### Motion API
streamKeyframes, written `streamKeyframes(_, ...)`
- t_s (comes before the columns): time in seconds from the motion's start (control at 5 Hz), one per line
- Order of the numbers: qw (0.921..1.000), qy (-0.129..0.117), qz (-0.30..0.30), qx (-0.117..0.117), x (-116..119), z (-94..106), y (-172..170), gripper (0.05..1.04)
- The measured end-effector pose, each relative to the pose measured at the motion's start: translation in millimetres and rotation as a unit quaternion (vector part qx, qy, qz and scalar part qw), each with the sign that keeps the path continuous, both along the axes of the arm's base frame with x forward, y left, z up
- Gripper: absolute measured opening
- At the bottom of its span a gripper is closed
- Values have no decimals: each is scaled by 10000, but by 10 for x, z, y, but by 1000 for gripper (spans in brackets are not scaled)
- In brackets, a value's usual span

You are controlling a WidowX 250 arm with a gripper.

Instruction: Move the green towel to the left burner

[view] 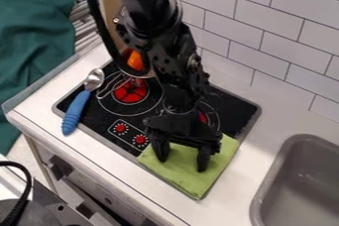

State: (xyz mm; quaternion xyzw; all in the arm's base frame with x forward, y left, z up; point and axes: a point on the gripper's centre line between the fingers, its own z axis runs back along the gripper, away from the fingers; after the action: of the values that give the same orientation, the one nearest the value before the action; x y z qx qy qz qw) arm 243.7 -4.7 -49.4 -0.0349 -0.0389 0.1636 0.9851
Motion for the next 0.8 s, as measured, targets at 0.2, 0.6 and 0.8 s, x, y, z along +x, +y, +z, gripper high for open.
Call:
streamKeyframes(0.2,9997,-51,-169,138,36,11,107,1003)
streamKeyframes(0.6,9982,-293,-412,337,310,21,422,1003)
streamKeyframes(0.8,9983,-317,-319,367,388,14,560,1003)
